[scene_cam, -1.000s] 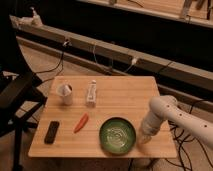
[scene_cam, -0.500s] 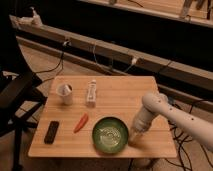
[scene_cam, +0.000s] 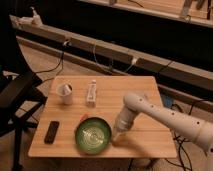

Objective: Push the ceramic bowl across the table

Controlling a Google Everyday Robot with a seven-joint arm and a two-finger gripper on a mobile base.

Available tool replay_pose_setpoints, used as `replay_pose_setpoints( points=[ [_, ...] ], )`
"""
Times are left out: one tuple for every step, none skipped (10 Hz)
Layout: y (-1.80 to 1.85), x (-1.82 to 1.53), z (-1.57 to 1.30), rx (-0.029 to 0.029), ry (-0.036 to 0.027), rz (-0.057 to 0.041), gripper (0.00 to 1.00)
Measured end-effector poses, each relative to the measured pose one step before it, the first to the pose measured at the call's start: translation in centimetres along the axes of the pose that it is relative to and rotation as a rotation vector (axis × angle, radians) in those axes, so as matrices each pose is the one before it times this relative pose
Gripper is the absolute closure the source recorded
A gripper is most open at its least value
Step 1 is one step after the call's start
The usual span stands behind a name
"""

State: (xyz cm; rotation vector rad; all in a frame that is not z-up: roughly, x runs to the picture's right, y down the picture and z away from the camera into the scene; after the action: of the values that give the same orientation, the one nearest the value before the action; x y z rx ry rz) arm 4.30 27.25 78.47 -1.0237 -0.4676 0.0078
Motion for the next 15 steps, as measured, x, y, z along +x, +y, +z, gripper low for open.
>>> replay_pose_setpoints(
  points=[
    [-0.168, -0.163, 0.268, -0.0103, -0.00021, 0.00491, 0.73],
    [-0.293, 0.403, 0.063, -0.00478, 0.00083, 0.00548, 0.73],
    [-0.484, 0.674, -0.325, -0.00306, 0.00133, 0.00173, 0.73],
    [-0.449, 0.127, -0.262, 0.00085, 0.0012, -0.00556, 0.73],
    [-0.109, -0.335, 0.213, -0.00687, 0.00037, -0.01402, 0.73],
    [0.325, -0.631, 0.503, -0.00602, 0.00334, -0.00341, 0.73],
    [0.114, -0.869, 0.682, -0.00023, -0.00075, 0.00392, 0.73],
    [-0.206, -0.952, 0.547, -0.00173, 0.00099, -0.00509, 0.73],
    [-0.28, -0.608, 0.058, 0.00125, 0.0041, -0.007, 0.73],
    [-0.228, -0.227, -0.42, -0.00169, 0.00448, -0.00272, 0.73],
    [-0.328, 0.148, -0.435, -0.00218, -0.0016, -0.00384, 0.73],
    [0.118, 0.563, 0.014, -0.00556, 0.00203, -0.00161, 0.73],
    [0.227, 0.345, 0.153, -0.00671, -0.00026, 0.00278, 0.73],
    [-0.041, -0.144, 0.437, -0.00849, 0.00407, 0.00469, 0.73],
    [-0.213, -0.739, 0.246, -0.00019, 0.00649, -0.00136, 0.73]
  ],
)
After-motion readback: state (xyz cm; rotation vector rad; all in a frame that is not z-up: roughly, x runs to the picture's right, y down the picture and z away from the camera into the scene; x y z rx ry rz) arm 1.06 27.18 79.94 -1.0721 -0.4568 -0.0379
